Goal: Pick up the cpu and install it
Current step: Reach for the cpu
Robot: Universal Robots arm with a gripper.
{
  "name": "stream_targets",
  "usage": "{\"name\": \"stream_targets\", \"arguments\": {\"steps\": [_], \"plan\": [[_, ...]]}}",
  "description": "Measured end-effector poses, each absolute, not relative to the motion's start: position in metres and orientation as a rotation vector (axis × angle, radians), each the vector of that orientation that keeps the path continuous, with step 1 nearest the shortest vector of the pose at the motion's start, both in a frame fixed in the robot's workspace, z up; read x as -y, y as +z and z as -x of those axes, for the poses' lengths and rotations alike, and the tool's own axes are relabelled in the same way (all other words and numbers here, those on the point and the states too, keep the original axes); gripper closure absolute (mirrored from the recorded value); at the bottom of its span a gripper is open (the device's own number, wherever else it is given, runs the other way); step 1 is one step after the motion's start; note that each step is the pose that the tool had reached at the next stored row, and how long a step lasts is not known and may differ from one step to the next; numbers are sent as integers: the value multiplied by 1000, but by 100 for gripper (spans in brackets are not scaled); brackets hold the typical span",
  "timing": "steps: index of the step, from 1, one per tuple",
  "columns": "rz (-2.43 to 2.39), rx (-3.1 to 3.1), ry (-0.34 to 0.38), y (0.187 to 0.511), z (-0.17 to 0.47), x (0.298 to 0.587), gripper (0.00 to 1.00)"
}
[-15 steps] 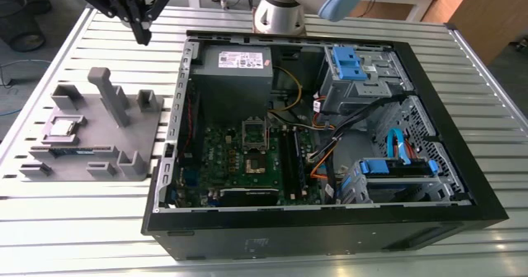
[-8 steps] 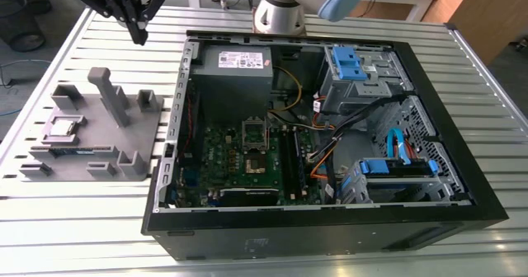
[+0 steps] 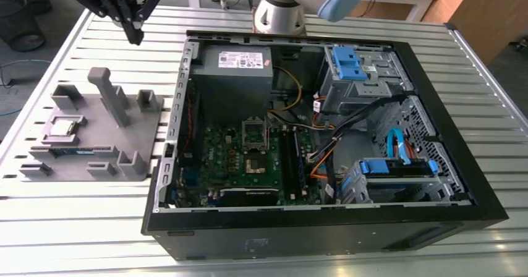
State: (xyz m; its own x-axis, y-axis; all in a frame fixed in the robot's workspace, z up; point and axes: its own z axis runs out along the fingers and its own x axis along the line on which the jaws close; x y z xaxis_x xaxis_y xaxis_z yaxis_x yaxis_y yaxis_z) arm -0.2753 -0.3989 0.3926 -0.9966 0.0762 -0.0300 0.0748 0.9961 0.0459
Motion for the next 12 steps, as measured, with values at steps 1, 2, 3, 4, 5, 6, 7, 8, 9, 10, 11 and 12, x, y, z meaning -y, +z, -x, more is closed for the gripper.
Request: {"name": "stream_targets", "arguments": {"steps": [1, 2, 3, 4, 5, 6, 7, 8, 9, 10, 11, 12], "plan": [[-118, -3107, 69, 393, 276, 399, 89], [-118, -3107, 69, 393, 277, 399, 89], [-118, -3107, 69, 393, 278, 399, 89], [-118, -3107, 69, 393, 278, 399, 89], [-118, -3107, 70, 393, 279, 399, 89], [-118, -3107, 70, 393, 280, 399, 89], [-118, -3107, 69, 393, 281, 399, 89], [-118, -3107, 69, 393, 282, 399, 89], [-118, -3107, 70, 393, 283, 399, 89], [-118, -3107, 70, 393, 284, 399, 89], [-118, -3107, 70, 392, 285, 399, 89], [-118, -3107, 70, 392, 286, 399, 89]]}}
